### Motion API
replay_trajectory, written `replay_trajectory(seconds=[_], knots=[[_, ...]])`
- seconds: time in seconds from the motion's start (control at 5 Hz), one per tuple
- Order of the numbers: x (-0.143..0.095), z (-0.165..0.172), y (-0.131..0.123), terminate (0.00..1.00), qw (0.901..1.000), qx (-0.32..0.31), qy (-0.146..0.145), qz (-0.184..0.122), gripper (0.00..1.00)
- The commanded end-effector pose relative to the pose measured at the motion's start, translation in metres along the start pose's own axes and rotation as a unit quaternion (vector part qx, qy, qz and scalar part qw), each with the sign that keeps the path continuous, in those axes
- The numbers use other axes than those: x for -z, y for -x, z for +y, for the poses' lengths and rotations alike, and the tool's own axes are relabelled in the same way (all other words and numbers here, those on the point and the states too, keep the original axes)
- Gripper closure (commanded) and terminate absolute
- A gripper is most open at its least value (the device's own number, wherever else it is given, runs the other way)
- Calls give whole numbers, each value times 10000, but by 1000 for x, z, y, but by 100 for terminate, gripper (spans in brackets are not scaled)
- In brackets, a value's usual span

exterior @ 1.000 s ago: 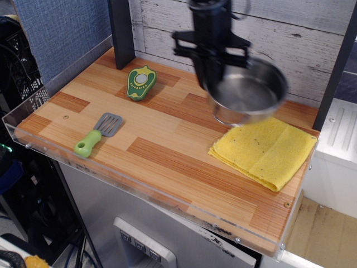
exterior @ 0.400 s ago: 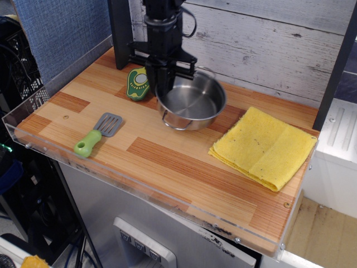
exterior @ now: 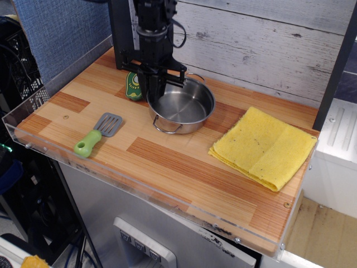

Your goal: Move the pot to the left but stop before pepper

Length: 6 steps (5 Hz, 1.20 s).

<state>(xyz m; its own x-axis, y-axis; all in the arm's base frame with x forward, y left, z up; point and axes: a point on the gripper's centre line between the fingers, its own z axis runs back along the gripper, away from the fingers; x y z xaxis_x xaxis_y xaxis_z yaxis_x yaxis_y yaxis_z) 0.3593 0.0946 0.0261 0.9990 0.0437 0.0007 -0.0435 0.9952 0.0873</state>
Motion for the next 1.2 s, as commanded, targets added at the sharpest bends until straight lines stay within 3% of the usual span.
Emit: replay_trajectory(seconds=[0.0, 0.4, 0.6, 0.8, 1.0], knots=[[1, 19, -11, 0, 9995, -70, -251, -153, 100], [10, 20, -11, 0, 9996, -107, -256, -81, 100], [6, 20, -10, 0, 9998, 50, -178, -52, 0], [-8, 20, -9, 0, 9995, 46, -215, -213, 0], [-36, 23, -6, 0, 9979, -64, -240, -595, 0]])
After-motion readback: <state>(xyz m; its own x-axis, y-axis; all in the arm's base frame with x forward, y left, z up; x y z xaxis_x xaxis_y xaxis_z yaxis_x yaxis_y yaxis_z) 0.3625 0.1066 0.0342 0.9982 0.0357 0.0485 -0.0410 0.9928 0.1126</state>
